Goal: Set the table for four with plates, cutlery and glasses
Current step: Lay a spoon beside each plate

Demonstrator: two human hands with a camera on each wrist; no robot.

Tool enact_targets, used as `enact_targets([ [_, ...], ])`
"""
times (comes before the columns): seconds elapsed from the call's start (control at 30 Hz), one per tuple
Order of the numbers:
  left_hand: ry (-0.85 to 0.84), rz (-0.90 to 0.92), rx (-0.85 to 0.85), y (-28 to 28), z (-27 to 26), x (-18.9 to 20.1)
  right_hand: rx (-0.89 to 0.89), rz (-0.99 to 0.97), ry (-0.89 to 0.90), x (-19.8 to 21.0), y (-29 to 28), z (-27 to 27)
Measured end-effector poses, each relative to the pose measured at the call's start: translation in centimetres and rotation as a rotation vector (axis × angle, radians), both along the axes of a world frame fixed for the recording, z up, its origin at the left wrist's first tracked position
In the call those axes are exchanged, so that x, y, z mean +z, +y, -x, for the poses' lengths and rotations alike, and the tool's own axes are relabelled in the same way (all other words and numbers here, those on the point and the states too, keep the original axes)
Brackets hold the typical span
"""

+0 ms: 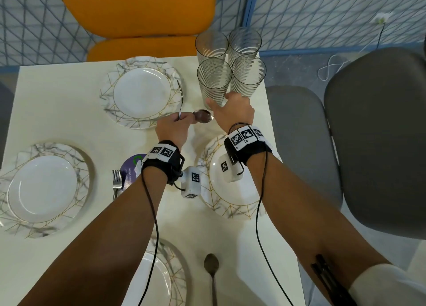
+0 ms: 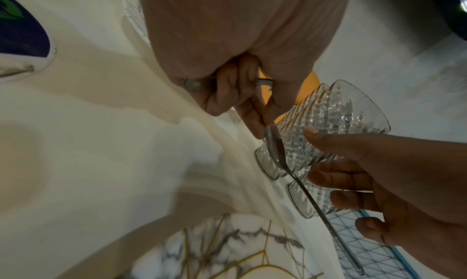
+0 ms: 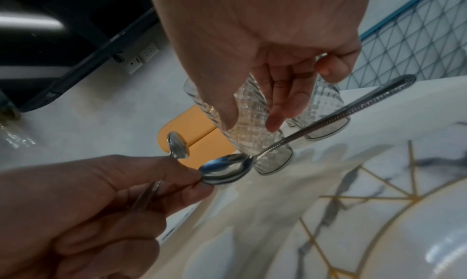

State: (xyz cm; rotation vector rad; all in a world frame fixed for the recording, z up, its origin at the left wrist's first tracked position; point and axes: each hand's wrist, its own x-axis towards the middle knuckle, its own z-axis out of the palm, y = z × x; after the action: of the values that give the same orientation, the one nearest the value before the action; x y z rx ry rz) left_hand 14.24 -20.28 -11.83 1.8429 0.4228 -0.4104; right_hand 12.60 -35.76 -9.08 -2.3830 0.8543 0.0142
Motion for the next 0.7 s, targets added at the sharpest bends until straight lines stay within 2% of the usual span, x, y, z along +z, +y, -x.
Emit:
enact_targets([
  [0.23,0.007,0.004,0.010,0.1,-0.4,-0.3,0.014,0.004,0.010,-0.2,0.0,-0.7],
  [0.37,0.011,0.038,0.040,0.0,-0.4,-0.6,0.070,0.126,-0.060,-0.8,-1.0,1.6],
  [0.43,0.020,0.061,0.056,-0.1,-0.4,-0.8,0.017,0.212,-0.121,-1.4,-2.0,3.3],
  [0.5,0.028,0.078,0.062,-0.4,-0.3,-0.8,-0.079,0.245,-0.108,-2.0,-3.2,4.5],
  [0.6,0.057,0.087,0.073,-1.0,-0.1,-0.7,-0.129,0.049,0.034,-2.5,-5.5,5.0],
  [0.7,0.087,0.064,0.087,-1.8,-0.1,-1.0,-0.125,-0.132,0.048,-3.0,-7.4,4.6],
])
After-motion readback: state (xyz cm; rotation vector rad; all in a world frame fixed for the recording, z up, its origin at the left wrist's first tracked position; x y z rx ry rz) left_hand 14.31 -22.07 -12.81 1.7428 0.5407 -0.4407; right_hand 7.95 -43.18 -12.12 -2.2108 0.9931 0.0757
